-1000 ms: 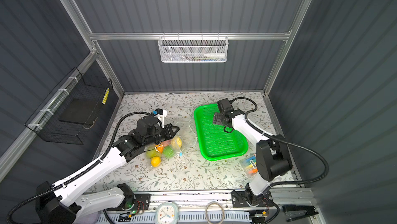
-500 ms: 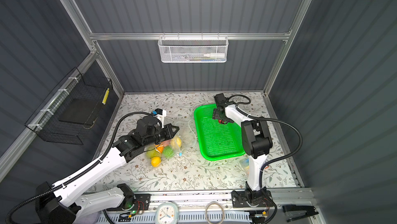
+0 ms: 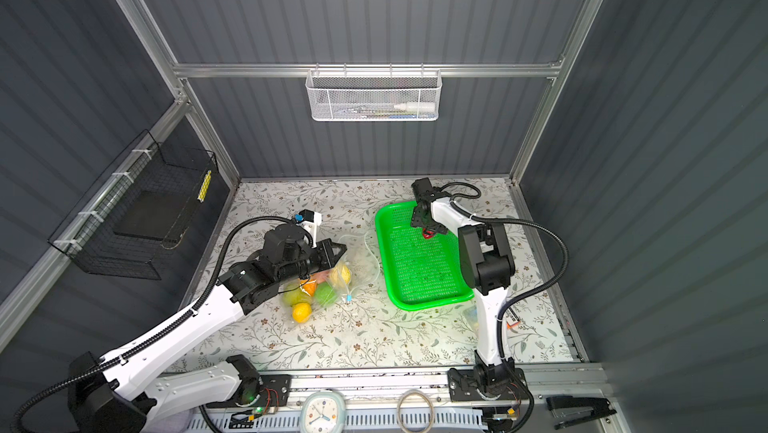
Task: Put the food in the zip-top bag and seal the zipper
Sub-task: 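Return the right gripper to the basket and grasp the red fruit, then lift the red fruit and carry it toward the bag held by the left gripper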
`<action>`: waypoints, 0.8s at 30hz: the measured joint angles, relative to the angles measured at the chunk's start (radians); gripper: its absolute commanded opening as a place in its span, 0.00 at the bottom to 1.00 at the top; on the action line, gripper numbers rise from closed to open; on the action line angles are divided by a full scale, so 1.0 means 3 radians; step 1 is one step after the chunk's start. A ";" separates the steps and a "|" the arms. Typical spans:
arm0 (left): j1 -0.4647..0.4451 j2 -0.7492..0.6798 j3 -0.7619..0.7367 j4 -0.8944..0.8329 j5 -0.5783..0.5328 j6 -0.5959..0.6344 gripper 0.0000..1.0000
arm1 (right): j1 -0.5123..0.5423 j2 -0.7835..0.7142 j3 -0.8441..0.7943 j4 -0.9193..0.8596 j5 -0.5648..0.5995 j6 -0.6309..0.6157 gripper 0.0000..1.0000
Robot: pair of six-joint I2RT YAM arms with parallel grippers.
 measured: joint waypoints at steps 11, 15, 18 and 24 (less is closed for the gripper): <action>0.0000 0.0000 0.0000 0.0000 0.0000 0.0000 0.00 | -0.0043 0.0078 0.0014 -0.0020 -0.0001 0.0023 0.65; 0.0000 0.0000 0.0000 0.0000 0.0000 0.0000 0.00 | -0.0052 0.0076 0.0010 -0.0015 -0.0006 0.0028 0.60; 0.0000 0.0000 0.0000 0.0000 0.0000 -0.0001 0.00 | -0.0055 0.0065 0.0004 -0.0011 -0.0025 0.0022 0.59; 0.0000 0.0000 0.0000 0.0001 0.0000 -0.0001 0.00 | -0.0057 -0.0205 -0.0195 0.0038 -0.0154 -0.0013 0.57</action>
